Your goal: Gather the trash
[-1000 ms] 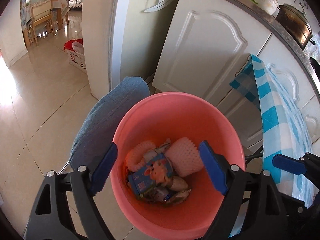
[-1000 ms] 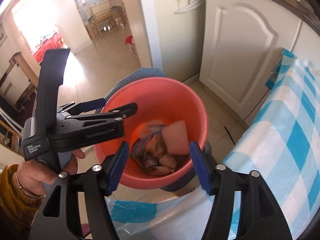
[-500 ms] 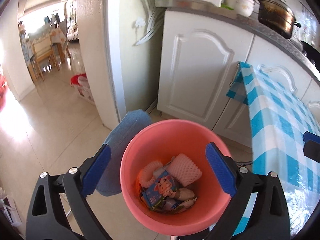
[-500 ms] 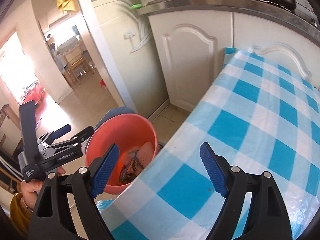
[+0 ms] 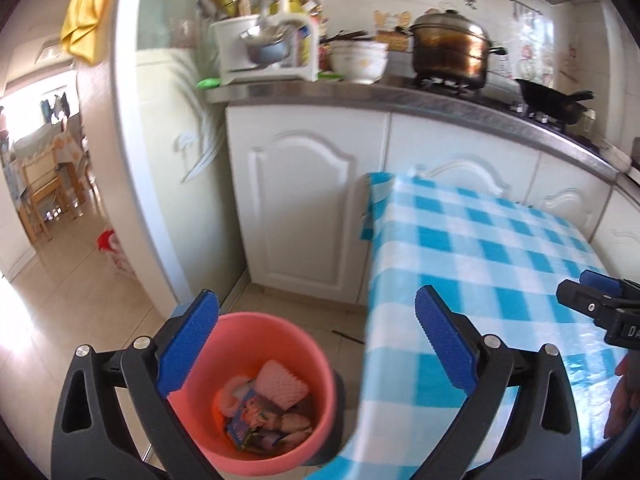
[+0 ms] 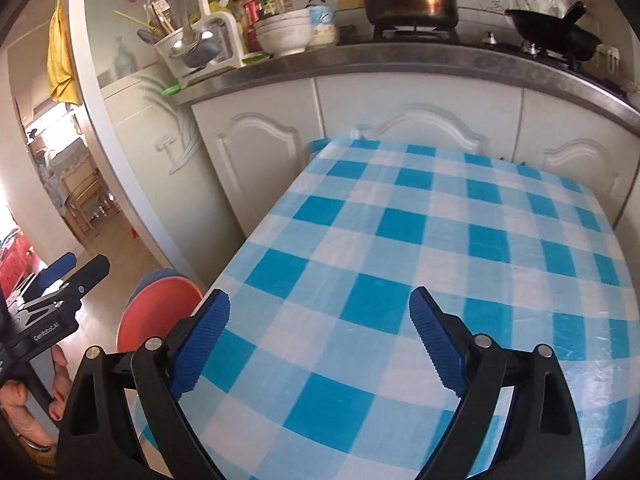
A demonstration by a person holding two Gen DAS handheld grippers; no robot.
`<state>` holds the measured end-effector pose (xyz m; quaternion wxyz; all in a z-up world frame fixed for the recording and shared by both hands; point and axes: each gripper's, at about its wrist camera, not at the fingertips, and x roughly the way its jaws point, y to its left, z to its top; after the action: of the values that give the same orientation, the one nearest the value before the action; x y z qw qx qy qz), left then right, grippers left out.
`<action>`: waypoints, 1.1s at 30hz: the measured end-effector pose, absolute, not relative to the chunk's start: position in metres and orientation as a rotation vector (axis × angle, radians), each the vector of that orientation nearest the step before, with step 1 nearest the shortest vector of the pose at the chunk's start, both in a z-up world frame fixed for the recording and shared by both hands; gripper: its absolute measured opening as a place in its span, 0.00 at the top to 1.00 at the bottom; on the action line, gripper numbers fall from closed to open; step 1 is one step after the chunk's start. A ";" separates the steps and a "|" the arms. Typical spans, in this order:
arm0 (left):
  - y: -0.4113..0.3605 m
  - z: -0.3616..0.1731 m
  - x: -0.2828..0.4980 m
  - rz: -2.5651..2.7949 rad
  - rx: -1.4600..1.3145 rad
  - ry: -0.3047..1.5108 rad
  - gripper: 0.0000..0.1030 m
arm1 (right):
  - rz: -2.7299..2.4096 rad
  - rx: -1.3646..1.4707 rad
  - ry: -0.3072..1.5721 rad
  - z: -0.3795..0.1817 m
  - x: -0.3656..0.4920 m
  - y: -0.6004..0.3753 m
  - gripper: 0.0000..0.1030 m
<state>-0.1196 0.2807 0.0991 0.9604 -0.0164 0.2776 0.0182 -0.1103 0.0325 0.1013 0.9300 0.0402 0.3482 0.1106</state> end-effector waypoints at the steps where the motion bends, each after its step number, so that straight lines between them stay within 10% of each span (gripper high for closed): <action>1: 0.271 0.105 -0.121 0.016 -0.027 0.553 0.04 | 0.203 0.074 0.696 0.105 -0.114 0.025 0.12; 33: 0.122 0.235 -0.203 -0.209 0.022 0.250 0.04 | -0.318 0.057 0.044 0.269 -0.305 -0.093 0.05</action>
<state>-0.2031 0.1223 0.2352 0.9867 0.0110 0.1243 -0.1038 -0.3047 -0.0935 0.2690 0.9868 0.0283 0.0217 -0.1583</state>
